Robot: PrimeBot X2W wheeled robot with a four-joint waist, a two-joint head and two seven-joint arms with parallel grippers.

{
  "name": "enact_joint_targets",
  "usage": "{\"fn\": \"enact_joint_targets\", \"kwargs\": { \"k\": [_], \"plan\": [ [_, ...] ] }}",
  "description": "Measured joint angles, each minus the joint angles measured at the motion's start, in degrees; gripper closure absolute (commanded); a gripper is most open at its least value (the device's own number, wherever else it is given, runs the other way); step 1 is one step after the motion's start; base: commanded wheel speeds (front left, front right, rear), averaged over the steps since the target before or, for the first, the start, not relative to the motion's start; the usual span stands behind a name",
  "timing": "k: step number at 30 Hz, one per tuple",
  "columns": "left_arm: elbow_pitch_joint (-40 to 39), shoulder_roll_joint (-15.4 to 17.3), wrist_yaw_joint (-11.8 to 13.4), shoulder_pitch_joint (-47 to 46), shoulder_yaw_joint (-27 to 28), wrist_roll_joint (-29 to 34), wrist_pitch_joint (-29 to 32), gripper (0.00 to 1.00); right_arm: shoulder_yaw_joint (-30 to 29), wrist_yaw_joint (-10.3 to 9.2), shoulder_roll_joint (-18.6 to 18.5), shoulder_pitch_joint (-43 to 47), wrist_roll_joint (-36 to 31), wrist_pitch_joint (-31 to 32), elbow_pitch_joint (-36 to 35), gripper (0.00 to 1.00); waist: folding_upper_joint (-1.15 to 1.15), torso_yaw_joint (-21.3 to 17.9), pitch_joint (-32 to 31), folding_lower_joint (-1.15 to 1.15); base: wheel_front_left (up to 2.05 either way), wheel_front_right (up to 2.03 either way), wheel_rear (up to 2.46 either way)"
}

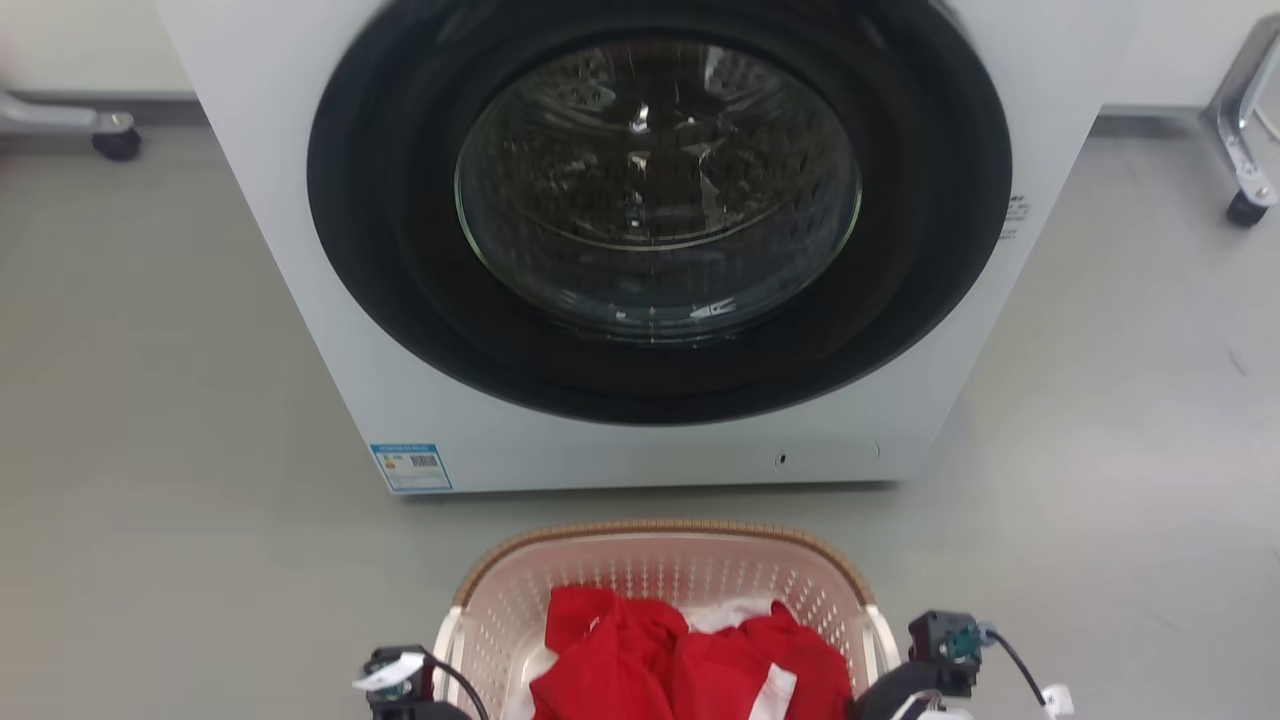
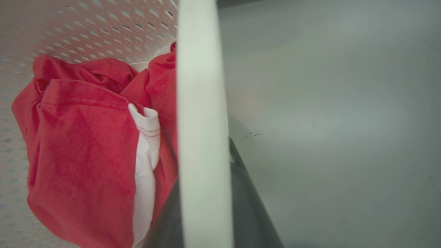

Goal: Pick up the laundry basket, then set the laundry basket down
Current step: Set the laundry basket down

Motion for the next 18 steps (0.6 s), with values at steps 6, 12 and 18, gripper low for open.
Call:
{"fn": "enact_joint_targets", "kwargs": {
  "k": [6,12,18],
  "plan": [
    [-0.4,-0.1,0.4,-4.7,1.0,0.0,-1.6,1.00,-0.3,0.08,0.1,-6.0,-0.8,-1.4,1.6,1.00,0.00,-0.1,5.0,0.00,0.00,0.00,0.00],
    [-0.8,-0.3,0.4,-8.0,1.9,0.0,-2.8,1.00,-0.9,0.54,0.1,-10.6,-1.5,-2.5,3.3,1.00,0.00,-0.3,9.8,0.01,0.00,0.00,0.00],
    [-0.8,-0.3,0.5,-11.4,2.3,0.0,-3.9,1.00,-1.1,0.94,0.1,-14.4,-1.9,-3.7,4.4,1.00,0.01,-0.2,14.7,0.00,0.00,0.00,0.00]
  ]
}}
